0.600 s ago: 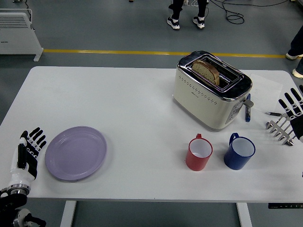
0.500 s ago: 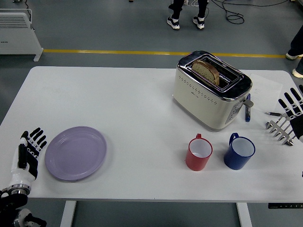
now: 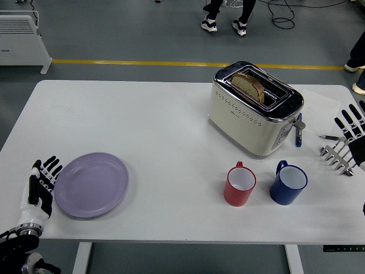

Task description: Push plate across desktop,pick up the break from the machine,place the break in the plate

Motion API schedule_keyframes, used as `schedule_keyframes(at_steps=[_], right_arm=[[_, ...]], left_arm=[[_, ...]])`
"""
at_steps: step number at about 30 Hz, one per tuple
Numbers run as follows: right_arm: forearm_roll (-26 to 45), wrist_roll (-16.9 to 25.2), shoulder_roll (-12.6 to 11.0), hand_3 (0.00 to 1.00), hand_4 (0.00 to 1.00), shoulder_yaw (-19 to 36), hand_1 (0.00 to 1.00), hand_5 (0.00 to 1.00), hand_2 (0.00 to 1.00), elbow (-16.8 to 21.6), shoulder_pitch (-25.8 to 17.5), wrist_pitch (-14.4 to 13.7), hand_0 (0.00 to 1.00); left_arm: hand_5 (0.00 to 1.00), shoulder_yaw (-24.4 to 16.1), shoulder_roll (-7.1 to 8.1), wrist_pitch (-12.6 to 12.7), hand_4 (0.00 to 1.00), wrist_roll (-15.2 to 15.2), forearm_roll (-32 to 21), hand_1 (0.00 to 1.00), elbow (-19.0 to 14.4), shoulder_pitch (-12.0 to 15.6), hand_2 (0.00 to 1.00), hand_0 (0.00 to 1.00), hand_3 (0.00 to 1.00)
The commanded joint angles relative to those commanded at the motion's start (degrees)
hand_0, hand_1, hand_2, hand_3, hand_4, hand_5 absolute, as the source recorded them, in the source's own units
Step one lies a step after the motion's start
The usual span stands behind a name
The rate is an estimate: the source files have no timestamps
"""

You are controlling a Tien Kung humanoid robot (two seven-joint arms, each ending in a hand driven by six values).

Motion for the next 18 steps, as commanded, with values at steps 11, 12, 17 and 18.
schedule_keyframes(at_steps=[11, 12, 17, 18], right_arm=[[0.03, 0.01, 0.01, 0.707, 0.457, -0.12, 0.704, 0.481, 0.705, 0.03, 0.09, -0.02, 0.737], [0.03, 0.01, 0.02, 0.707, 0.457, -0.12, 0.704, 0.481, 0.705, 0.03, 0.10, -0.02, 0.737], [0.30, -0.01, 0.06, 0.707, 0.457, -0.25, 0.702, 0.481, 0.704, 0.02, 0.17, 0.04, 0.736], [0.41, -0.02, 0.07, 0.707, 0.457, -0.30, 0.702, 0.481, 0.704, 0.01, 0.17, 0.06, 0.736]], left_arm=[[0.998, 1.02, 0.00, -0.45, 0.553, -0.11, -2.66, 0.841, -0.39, 0.35, 0.850, 0.821, 0.758], [0.998, 1.16, 0.00, -0.50, 0.553, -0.11, -2.85, 0.841, -0.40, 0.35, 0.850, 0.821, 0.758], [0.998, 2.57, 0.00, -0.30, 0.552, -0.42, -4.59, 0.832, -0.75, 0.62, 0.848, 0.813, 0.757], [0.998, 2.89, 0.00, -0.16, 0.552, -0.59, -5.11, 0.832, -0.89, 0.77, 0.848, 0.813, 0.757]])
